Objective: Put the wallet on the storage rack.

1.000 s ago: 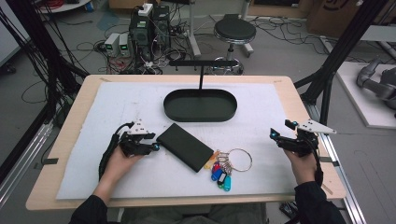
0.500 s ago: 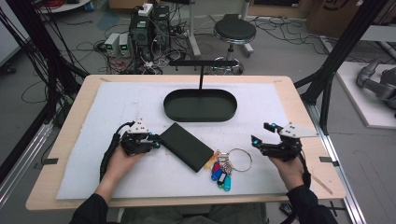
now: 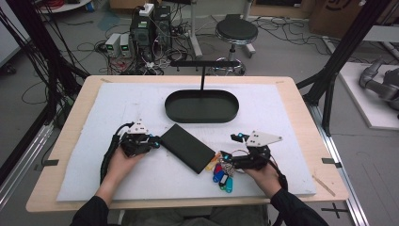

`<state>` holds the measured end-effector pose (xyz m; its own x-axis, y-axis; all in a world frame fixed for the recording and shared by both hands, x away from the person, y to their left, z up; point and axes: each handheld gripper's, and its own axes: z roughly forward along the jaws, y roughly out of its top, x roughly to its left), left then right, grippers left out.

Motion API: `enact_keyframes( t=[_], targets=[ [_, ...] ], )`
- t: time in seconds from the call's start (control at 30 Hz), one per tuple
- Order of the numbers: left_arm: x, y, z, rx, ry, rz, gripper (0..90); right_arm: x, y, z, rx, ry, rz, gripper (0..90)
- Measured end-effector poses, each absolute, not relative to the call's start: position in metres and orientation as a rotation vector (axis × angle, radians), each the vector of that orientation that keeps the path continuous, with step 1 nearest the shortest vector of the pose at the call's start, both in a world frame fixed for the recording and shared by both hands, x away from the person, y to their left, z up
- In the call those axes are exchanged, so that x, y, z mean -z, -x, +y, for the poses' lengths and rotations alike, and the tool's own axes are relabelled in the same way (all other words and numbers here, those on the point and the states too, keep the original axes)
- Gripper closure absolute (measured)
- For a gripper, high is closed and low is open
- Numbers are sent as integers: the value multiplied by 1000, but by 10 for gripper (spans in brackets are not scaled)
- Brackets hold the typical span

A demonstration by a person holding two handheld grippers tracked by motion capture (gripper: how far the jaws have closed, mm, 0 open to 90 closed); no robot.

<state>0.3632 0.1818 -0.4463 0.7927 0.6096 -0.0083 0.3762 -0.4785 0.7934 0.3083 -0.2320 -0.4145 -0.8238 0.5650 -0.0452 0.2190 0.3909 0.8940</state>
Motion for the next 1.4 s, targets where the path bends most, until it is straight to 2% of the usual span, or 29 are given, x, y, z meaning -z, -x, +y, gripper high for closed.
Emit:
enact_keyframes(
  t=[0.1, 0.13, 0.17, 0.23, 0.6, 0.9, 1.13, 1.23, 1.4],
  targets=[
    [446, -362, 183, -355, -2120, 742, 806, 417, -304, -216, -1386, -604, 2352, 309],
    [445, -362, 184, -356, -2122, 734, 869, 419, -302, -208, -1365, -563, 2377, 316],
    [445, -361, 185, -341, -2111, 728, 893, 420, -300, -204, -1352, -542, 2389, 316],
    [446, -360, 182, -344, -2128, 719, 890, 423, -297, -193, -1316, -484, 2420, 323],
    [446, -359, 179, -365, -2124, 751, 668, 439, -286, -149, -1142, -286, 2516, 369],
    [446, -359, 183, -351, -2102, 779, 637, 448, -280, -136, -934, -180, 2517, 486],
    [444, -358, 184, -353, -2090, 777, 628, 443, -279, -140, -956, -142, 2529, 701],
    [443, -359, 185, -357, -2078, 780, 619, 436, -280, -146, -999, -144, 2510, 767],
    [442, -358, 184, -395, -2062, 750, 577, 421, -289, -162, -1143, -222, 2481, 790]
  ],
)
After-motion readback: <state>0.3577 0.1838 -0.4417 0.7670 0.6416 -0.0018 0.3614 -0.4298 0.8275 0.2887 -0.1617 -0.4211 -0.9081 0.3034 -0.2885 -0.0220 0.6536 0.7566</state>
